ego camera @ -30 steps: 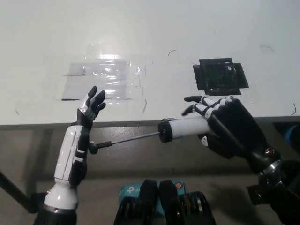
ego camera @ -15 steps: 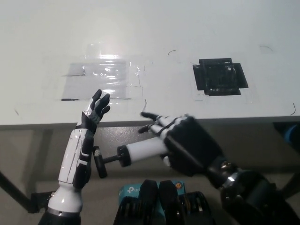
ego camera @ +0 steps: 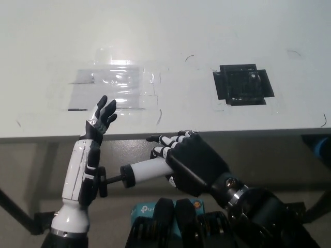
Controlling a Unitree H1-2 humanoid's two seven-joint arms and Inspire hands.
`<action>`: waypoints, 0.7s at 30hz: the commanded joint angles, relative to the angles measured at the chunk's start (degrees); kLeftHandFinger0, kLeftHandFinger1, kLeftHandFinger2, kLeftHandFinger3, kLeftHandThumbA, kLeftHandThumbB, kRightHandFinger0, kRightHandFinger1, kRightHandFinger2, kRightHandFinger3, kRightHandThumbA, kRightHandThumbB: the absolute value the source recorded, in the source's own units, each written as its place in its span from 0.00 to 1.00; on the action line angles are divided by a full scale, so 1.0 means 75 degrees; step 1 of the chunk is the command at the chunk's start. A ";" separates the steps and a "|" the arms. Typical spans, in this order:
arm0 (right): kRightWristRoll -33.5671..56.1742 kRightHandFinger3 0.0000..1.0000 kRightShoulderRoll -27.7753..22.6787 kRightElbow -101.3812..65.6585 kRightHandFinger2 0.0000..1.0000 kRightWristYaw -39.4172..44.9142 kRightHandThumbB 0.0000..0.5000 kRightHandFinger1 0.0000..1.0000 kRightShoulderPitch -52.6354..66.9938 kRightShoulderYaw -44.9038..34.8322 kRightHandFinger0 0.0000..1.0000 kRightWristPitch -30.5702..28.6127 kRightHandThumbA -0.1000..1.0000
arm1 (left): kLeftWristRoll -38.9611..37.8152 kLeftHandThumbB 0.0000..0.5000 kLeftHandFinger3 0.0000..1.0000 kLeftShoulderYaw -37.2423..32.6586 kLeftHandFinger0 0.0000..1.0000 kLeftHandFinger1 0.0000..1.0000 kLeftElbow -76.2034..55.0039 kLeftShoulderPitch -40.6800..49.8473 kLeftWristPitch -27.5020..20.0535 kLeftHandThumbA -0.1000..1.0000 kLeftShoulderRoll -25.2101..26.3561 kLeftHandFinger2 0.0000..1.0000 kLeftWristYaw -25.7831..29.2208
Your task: The robot uses right hand to pick up a small white air pumper and uses its left hand to compress it, and then puts it on the desk
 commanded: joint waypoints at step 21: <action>0.1437 0.80 -0.1572 -0.0281 0.85 -0.0067 0.38 0.48 -0.0438 -0.2308 0.00 0.0042 0.00 | -0.0886 0.42 1.00 0.1799 1.00 1.00 0.0257 0.1714 -0.1181 1.00 0.1065 1.00 0.0071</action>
